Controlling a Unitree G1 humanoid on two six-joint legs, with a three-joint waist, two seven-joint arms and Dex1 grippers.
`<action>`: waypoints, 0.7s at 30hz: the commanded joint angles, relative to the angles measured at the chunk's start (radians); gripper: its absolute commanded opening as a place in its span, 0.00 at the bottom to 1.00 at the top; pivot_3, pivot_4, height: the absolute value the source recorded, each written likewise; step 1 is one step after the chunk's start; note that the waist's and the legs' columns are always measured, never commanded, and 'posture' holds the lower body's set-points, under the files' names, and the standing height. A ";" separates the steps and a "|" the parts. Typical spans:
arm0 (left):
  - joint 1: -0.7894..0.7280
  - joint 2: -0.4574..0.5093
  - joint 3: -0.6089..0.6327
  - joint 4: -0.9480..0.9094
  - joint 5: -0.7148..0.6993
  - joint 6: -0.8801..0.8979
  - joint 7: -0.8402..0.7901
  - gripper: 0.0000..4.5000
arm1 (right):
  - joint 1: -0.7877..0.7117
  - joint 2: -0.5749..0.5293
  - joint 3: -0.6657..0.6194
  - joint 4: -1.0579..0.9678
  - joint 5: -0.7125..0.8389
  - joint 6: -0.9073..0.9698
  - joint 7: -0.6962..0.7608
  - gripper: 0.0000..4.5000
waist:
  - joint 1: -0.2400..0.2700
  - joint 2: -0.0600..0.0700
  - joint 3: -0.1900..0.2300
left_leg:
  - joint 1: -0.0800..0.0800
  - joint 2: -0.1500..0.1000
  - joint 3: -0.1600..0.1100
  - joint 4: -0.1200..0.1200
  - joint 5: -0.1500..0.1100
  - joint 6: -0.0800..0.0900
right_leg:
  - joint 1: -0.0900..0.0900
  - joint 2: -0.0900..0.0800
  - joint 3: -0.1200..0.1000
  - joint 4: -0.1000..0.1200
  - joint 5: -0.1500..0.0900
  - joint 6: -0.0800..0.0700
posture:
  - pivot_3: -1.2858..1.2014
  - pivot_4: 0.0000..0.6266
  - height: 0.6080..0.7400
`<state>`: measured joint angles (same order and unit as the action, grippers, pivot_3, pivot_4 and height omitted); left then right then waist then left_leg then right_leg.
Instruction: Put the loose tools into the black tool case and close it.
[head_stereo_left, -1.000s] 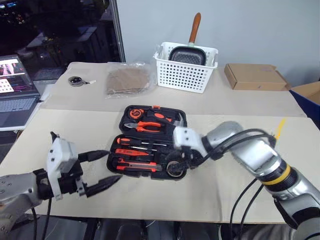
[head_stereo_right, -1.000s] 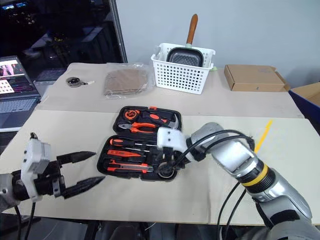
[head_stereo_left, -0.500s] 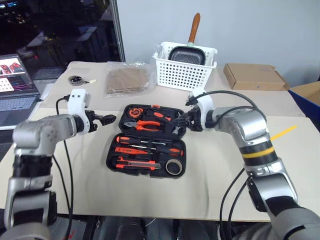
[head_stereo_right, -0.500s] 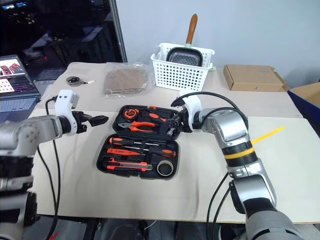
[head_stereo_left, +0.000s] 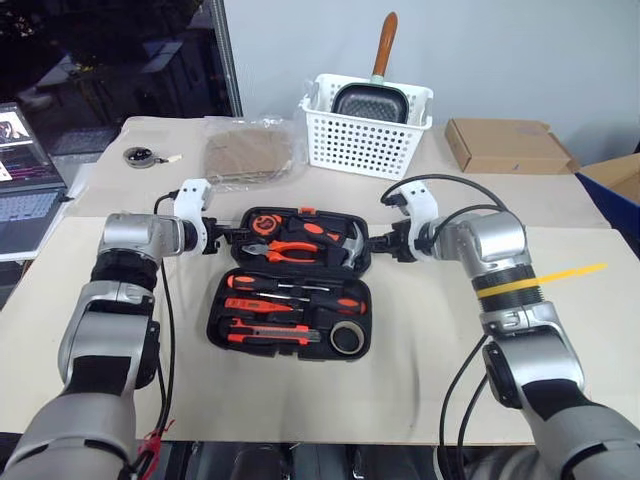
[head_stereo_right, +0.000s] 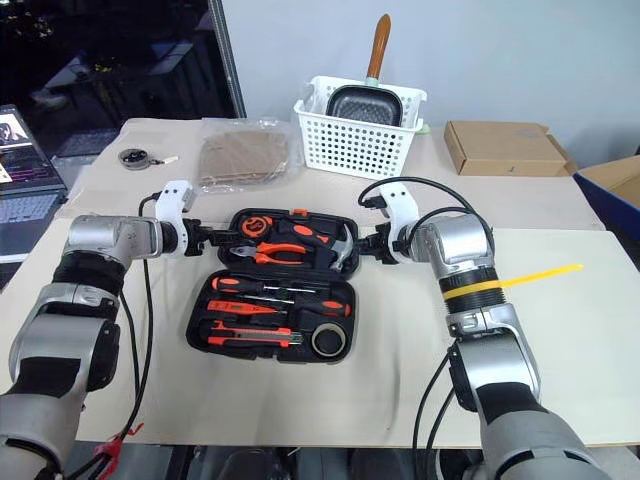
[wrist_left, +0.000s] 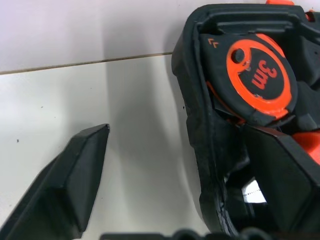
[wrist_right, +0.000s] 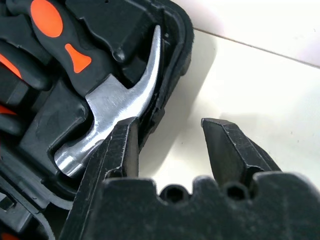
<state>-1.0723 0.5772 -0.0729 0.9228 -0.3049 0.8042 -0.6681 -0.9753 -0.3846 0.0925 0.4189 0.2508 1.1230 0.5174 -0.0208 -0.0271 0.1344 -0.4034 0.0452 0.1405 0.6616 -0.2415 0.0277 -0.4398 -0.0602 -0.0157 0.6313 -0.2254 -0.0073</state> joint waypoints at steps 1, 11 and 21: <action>-0.035 -0.005 0.016 0.042 0.039 -0.018 -0.023 0.66 | -0.013 0.006 -0.009 0.006 0.017 0.042 0.023 0.23 | 0.000 0.000 0.000 | 0.000 0.000 0.000 0.000 0.000 0.000 | 0.000 0.000 0.000 0.000 0.000 0.000 | 0.52 0.24 1.00; -0.009 -0.011 0.083 -0.067 0.023 -0.113 -0.123 0.00 | 0.044 0.060 -0.074 -0.127 0.047 -0.070 0.014 0.00 | -0.003 0.000 0.000 | 0.002 0.000 -0.001 0.001 0.000 0.000 | 0.000 0.000 0.002 0.007 0.000 0.000 | 0.52 0.24 1.00; 0.355 0.031 0.143 -0.720 -0.001 -0.420 -0.205 0.00 | 0.338 0.070 -0.137 -0.609 0.087 -0.569 0.141 0.00 | -0.006 0.000 0.000 | -0.006 0.001 0.000 0.000 0.001 -0.002 | -0.011 0.000 0.004 0.010 0.001 -0.001 | 0.52 0.24 1.00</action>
<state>-0.7420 0.6217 0.0924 0.3804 -0.2775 0.4944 -0.8054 -0.6151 -0.3340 -0.0499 -0.0124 0.2844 0.6914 0.6089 -0.0272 -0.0267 0.1344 -0.4101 0.0466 0.1408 0.6620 -0.2402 0.0255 -0.4515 -0.0599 -0.0114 0.6409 -0.2249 -0.0078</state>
